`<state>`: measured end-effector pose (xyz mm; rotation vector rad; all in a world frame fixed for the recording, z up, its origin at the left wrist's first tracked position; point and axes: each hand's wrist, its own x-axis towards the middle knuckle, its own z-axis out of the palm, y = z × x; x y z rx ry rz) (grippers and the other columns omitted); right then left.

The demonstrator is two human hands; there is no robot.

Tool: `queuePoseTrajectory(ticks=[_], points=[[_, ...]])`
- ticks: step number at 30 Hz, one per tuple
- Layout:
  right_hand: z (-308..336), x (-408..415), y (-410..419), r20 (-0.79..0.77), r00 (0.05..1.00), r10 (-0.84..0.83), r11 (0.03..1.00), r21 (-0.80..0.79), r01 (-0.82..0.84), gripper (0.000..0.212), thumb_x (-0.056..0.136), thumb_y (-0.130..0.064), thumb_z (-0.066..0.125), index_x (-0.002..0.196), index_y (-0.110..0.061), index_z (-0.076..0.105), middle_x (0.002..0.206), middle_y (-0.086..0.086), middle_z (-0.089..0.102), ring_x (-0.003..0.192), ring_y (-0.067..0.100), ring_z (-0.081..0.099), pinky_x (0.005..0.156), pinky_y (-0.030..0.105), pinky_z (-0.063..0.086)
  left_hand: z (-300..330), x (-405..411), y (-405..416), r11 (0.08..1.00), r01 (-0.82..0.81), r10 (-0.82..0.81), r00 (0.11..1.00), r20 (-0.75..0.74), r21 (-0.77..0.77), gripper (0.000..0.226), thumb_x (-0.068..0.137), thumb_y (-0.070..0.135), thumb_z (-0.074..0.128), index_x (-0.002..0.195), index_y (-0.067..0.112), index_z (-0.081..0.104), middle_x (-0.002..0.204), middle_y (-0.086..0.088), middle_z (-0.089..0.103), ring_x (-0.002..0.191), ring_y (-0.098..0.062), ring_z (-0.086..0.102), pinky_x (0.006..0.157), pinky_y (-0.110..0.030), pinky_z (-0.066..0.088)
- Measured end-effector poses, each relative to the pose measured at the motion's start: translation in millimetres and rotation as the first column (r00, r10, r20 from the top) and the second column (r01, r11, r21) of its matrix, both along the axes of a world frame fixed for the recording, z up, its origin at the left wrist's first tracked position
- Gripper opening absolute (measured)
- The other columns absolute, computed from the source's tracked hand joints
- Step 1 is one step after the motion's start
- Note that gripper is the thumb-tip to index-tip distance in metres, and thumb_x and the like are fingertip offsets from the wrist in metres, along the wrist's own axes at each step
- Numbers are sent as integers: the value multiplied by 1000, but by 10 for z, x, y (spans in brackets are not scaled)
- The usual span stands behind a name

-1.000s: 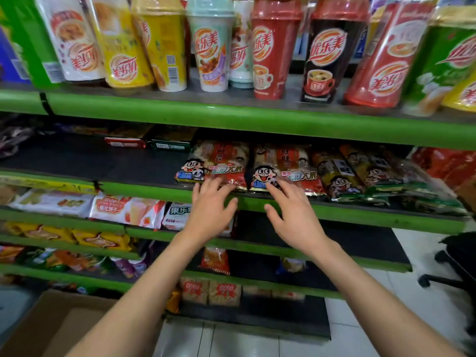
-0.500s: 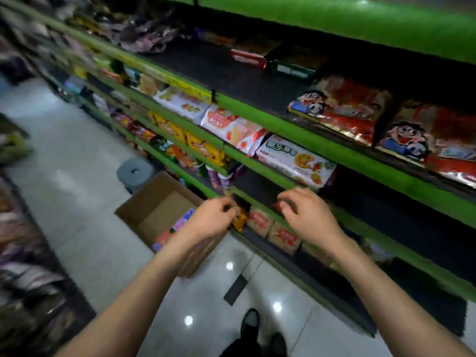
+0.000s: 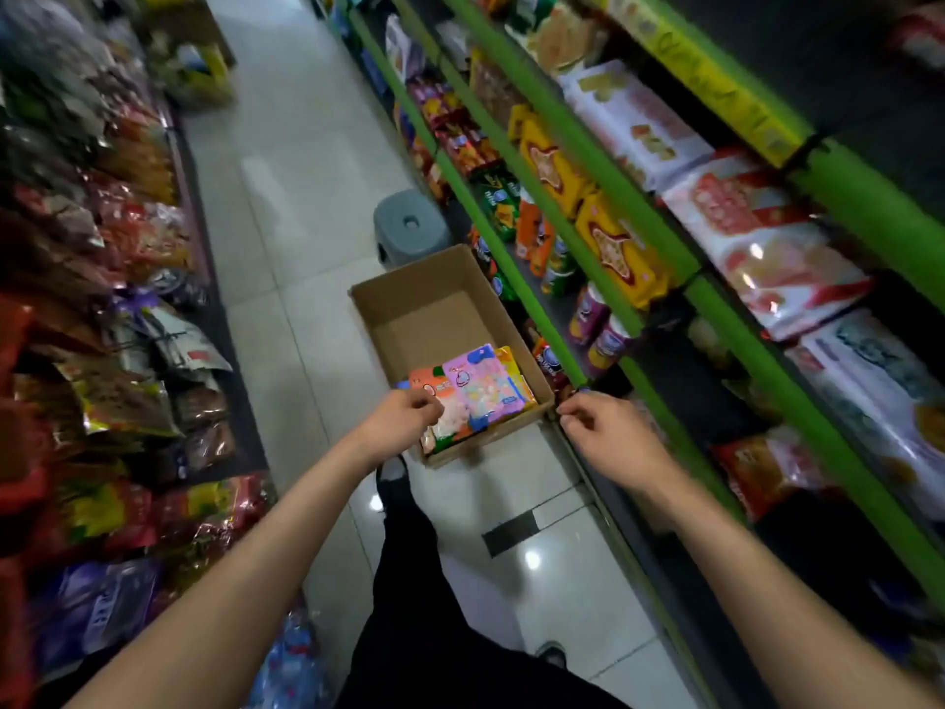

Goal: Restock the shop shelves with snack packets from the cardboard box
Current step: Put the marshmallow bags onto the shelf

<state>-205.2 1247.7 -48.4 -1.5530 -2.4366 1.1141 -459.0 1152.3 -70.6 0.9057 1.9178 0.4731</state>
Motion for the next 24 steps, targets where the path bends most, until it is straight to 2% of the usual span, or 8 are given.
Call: queuePoseTrajectory(ticks=[2, 4, 9, 14, 16, 19, 21, 24], points=[[-253, -413, 204, 28, 999, 15, 999, -47, -14, 15, 92, -15, 63, 101, -13, 74, 102, 6, 73, 94, 23, 67, 84, 34, 51, -307, -431, 122, 994, -102, 105, 991, 83, -43, 18, 98, 6, 52, 99, -6, 66, 96, -16, 63, 80, -19, 54, 67, -20, 42], [-563, -813, 413, 61, 998, -2, 995, -104, 8, 15, 92, -14, 62, 102, -13, 74, 102, 6, 73, 93, 22, 67, 83, 33, 51, -661, -845, 326, 974, -211, 222, 960, 169, -83, 14, 98, 2, 49, 91, 1, 62, 87, -13, 58, 68, -14, 49, 51, -11, 39], [-1356, -1670, 979, 169, 985, -15, 970, -236, 55, 16, 95, -15, 59, 102, -10, 72, 106, 11, 73, 98, 28, 66, 85, 37, 51, -1523, -1687, 952, 915, -336, 381, 902, 204, -224, 19, 98, 0, 49, 85, 6, 62, 78, -12, 58, 68, -19, 49, 48, -18, 37], [-2108, -2123, 1448, 221, 975, -31, 947, -307, 100, 15, 97, -14, 58, 97, -5, 70, 101, 16, 72, 93, 29, 64, 70, 30, 39, -2373, -2048, 1326, 922, -196, 251, 959, 130, -335, 26, 99, 21, 55, 106, 3, 71, 103, -19, 70, 100, -31, 67, 69, -28, 40], [-2448, -2220, 1618, 232, 971, -57, 918, -369, 142, 16, 97, -13, 58, 102, -4, 71, 106, 15, 72, 99, 28, 65, 72, 28, 40, -2742, -2092, 1453, 918, -131, 184, 977, 110, -375, 32, 100, 27, 53, 110, 3, 70, 113, -23, 70, 107, -35, 66, 76, -32, 44], [-3065, -2318, 1907, 235, 969, -80, 868, -461, 183, 18, 98, -15, 57, 107, -9, 72, 111, 13, 71, 106, 28, 64, 83, 33, 46, -3362, -2072, 1635, 902, -129, 205, 968, 146, -411, 41, 96, 36, 54, 118, 6, 69, 121, -23, 68, 112, -36, 65, 89, -34, 48], [-3598, -2328, 2080, 263, 956, -128, 841, -483, 245, 18, 97, -13, 57, 110, -7, 69, 115, 15, 69, 109, 30, 63, 86, 34, 46, -3838, -2017, 1714, 889, -146, 238, 957, 165, -434, 34, 99, 30, 56, 121, 7, 69, 125, -21, 67, 117, -34, 63, 96, -35, 48], [-4427, -2244, 2265, 318, 930, -184, 792, -511, 332, 25, 96, -13, 60, 120, -7, 63, 118, 20, 67, 109, 35, 62, 85, 36, 47, -4552, -1854, 1775, 853, -246, 357, 918, 172, -460, 40, 100, 31, 54, 126, 3, 64, 129, -21, 65, 122, -35, 60, 100, -32, 47]])
